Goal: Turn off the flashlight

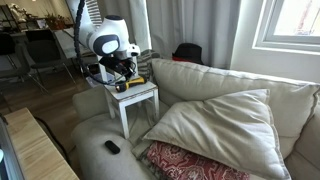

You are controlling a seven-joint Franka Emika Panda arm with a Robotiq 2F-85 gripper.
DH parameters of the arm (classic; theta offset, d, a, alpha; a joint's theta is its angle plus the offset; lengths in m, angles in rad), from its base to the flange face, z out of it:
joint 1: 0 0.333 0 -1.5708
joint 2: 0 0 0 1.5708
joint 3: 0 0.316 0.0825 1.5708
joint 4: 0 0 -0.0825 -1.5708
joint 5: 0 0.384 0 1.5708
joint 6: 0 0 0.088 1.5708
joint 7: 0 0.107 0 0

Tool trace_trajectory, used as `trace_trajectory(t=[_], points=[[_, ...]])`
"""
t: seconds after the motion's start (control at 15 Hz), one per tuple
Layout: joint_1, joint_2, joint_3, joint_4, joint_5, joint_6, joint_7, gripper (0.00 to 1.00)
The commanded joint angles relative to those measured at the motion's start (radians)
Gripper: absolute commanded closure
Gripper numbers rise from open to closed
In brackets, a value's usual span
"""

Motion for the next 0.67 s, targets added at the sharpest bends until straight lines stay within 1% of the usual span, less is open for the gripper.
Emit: trace_trajectory(t=[0.0, 0.2, 0.6], points=[[0.056, 0.025, -0.061, 0.018, -0.037, -0.014, 0.054, 1.00], [0.098, 0.031, -0.098, 0.028, -0.040, -0.020, 0.076, 1.00], [0.137, 0.045, -0.115, 0.046, -0.046, -0.046, 0.093, 1.00]])
